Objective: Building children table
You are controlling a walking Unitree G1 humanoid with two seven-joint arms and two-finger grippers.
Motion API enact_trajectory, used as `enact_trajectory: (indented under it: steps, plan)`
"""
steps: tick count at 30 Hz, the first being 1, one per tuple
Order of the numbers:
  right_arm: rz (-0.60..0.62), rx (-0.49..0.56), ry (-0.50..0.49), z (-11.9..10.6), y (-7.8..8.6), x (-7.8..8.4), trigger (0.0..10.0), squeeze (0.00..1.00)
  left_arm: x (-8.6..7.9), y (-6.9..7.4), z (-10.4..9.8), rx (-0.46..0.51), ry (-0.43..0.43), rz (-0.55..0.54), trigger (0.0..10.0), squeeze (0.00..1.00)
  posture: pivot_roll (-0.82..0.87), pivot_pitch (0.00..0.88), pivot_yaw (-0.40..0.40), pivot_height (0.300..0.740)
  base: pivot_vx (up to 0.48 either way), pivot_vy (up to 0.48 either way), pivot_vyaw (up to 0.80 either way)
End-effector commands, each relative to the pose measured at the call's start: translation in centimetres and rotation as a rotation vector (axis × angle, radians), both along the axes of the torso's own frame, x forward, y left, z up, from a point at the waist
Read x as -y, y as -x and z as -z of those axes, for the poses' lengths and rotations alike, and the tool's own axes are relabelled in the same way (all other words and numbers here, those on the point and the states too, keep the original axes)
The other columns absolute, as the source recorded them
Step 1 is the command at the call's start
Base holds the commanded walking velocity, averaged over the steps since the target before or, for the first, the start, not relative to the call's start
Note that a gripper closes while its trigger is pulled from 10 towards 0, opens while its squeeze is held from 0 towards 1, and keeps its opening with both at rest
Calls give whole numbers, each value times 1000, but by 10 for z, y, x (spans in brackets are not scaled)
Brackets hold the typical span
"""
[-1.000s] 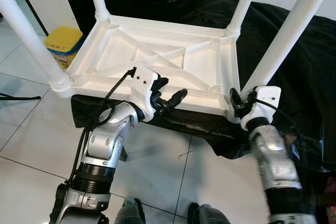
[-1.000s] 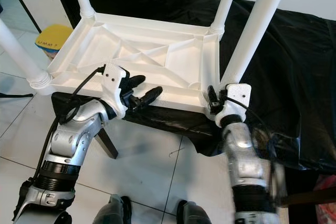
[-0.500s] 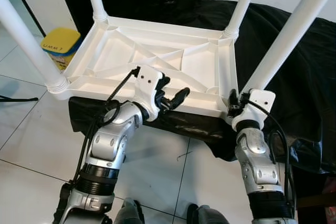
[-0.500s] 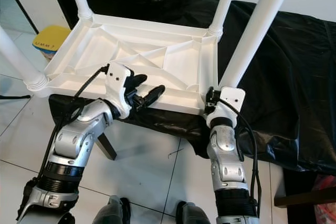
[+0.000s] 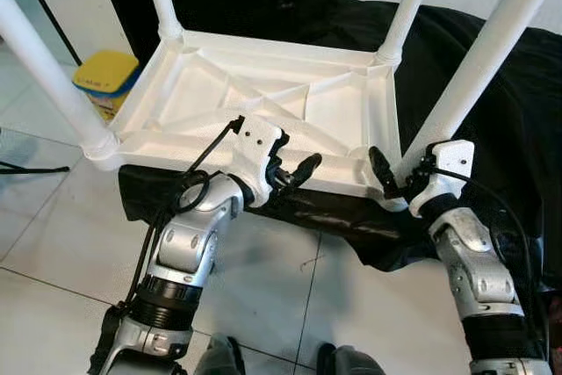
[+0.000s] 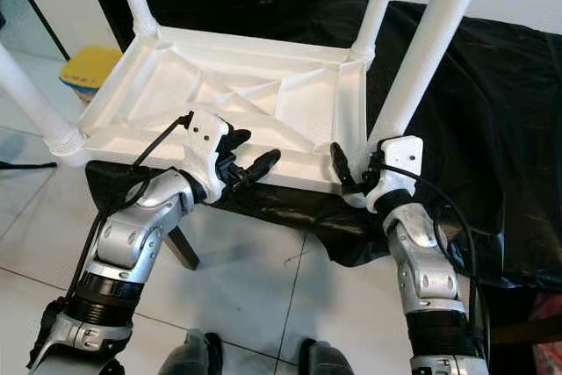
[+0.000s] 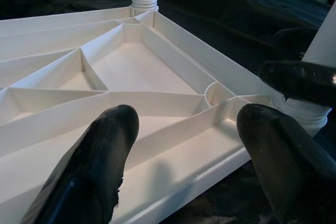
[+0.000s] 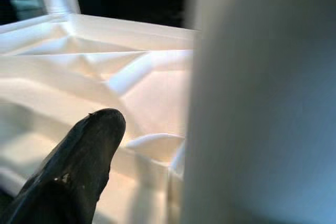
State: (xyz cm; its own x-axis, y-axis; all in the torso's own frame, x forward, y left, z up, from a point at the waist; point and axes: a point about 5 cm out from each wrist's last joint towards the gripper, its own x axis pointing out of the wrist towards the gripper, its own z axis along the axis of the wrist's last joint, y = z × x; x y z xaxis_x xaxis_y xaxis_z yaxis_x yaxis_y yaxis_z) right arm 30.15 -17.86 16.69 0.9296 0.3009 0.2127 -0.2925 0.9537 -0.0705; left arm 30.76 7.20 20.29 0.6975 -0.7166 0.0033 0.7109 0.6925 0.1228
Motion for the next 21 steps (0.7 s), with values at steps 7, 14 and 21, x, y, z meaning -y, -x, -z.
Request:
enact_trajectory:
  steps: [7,14,21]
  plan:
    - [-134,-34,122,6,-15,5,8039,0,9,8,-4,25,-2,115,10000,0,8,117,10,740,0,0,0]
    - [-141,-93,111,20,-17,11,0,0,10,7,-1,19,-16,101,10000,0,12,123,5,740,0,0,0]
    - [-60,-135,75,28,-15,17,0,0,11,7,2,25,-39,48,10000,0,-2,130,-34,740,0,0,0]
